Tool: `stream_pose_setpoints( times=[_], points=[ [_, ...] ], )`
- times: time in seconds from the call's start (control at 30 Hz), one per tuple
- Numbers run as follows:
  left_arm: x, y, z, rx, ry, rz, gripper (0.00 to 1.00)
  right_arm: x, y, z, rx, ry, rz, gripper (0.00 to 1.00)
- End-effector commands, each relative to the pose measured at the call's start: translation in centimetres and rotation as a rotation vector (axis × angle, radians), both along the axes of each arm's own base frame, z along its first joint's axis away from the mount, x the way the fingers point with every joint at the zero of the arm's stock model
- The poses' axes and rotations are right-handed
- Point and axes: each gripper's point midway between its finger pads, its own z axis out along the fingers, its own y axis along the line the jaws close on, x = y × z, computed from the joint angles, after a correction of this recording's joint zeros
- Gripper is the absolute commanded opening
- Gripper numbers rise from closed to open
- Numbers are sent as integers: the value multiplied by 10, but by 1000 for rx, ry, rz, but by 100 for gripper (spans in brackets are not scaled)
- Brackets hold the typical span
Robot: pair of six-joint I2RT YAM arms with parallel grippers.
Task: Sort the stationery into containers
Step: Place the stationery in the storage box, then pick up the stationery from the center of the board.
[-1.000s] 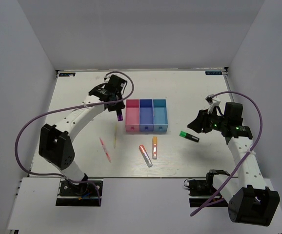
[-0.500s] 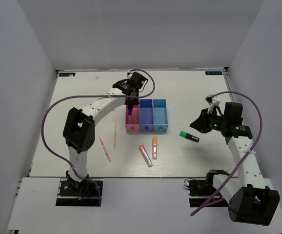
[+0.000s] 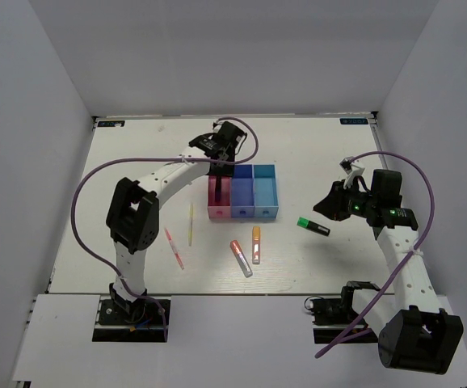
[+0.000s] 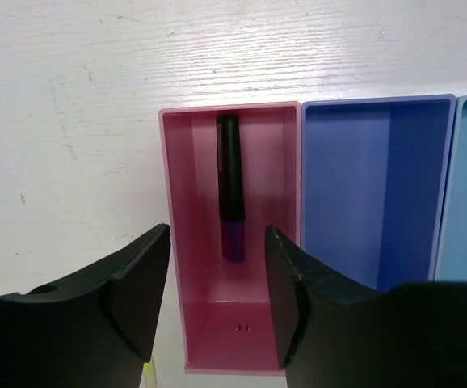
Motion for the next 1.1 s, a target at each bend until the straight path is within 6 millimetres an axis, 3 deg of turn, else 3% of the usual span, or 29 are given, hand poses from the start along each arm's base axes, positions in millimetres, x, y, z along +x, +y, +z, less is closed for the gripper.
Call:
stream_pose_setpoints(
  times=[0.0, 0.03, 0.07, 0.13, 0.17, 0.2, 0.23, 0.27, 0.3, 0.33, 0.37, 0.4, 0.43, 0.53, 0.57, 0.6, 0.67, 0.7, 0.73, 0.77, 0.83, 0.87, 0.97, 1.0, 1.07],
  points=[
    [-1, -8, 31, -59, -45, -13, 61, 4, 1, 10, 4, -36, 9, 21],
    [-5, -8, 36, -66, -49, -16, 61, 4, 1, 9, 3, -37, 10, 21],
    [-7, -7, 37, -61, -49, -14, 52, 4, 0, 9, 3, -34, 8, 22],
    [-19, 11, 50, -48, -77, 28, 23, 4, 1, 8, 0, -38, 13, 22],
    [-24, 18, 49, -42, -78, 50, 4, 4, 1, 10, 1, -39, 11, 26],
    [-29, 32, 66, -55, -119, 88, 0, 3, 1, 9, -3, -41, 15, 34],
    [-48, 51, 35, -2, -62, 108, 0, 4, 0, 9, -8, -49, 19, 52],
    [-57, 63, 58, -69, -113, 156, 0, 3, 0, 9, -12, -45, 19, 89],
    [-70, 77, 38, -50, -71, 175, 16, 4, -1, 10, -14, -51, 19, 89],
    [-85, 85, 19, -51, -19, 179, 26, 3, 0, 10, -20, -57, 28, 89],
    [-89, 91, 28, -96, -41, 204, 32, 3, 1, 10, -21, -60, 35, 71],
    [-99, 101, 12, -85, -2, 220, 35, 3, 1, 11, -19, -61, 38, 42],
    [-113, 108, -7, -107, 64, 238, 38, 4, -1, 9, -29, -58, 28, 0],
    [-123, 110, -22, -128, 121, 248, 44, 10, -11, 1, -91, -61, -7, 3],
    [-125, 109, -24, -138, 134, 248, 47, 14, -16, -2, -122, -63, -22, 57],
    [-129, 108, -23, -159, 148, 242, 51, 19, -21, -9, -151, -53, -34, 76],
    [-143, 114, -30, -172, 188, 235, 65, 37, -35, -24, -275, -80, 10, 88],
    [-147, 115, -22, -201, 179, 213, 69, 33, -32, -31, -293, -88, 99, 85],
    [-159, 123, -30, -194, 216, 219, 73, 38, -32, -31, -334, -127, 171, 83],
    [-163, 124, -17, -218, 182, 188, 76, 45, -31, -48, -326, -62, 222, 79],
    [-178, 134, -21, -200, 202, 183, 84, 39, -23, -53, -311, -24, 325, 76],
    [-182, 139, -10, -211, 154, 167, 86, 47, -25, -66, -328, -11, 360, 75],
    [-196, 153, -15, -200, 129, 167, 89, 54, -25, -92, -413, -31, 419, 75],
    [-197, 159, -18, -200, 132, 185, 90, 52, -15, -97, -427, -38, 463, 75],
    [-204, 164, -22, -201, 130, 183, 90, 49, -15, -118, -486, -19, 506, 75]
  ],
)
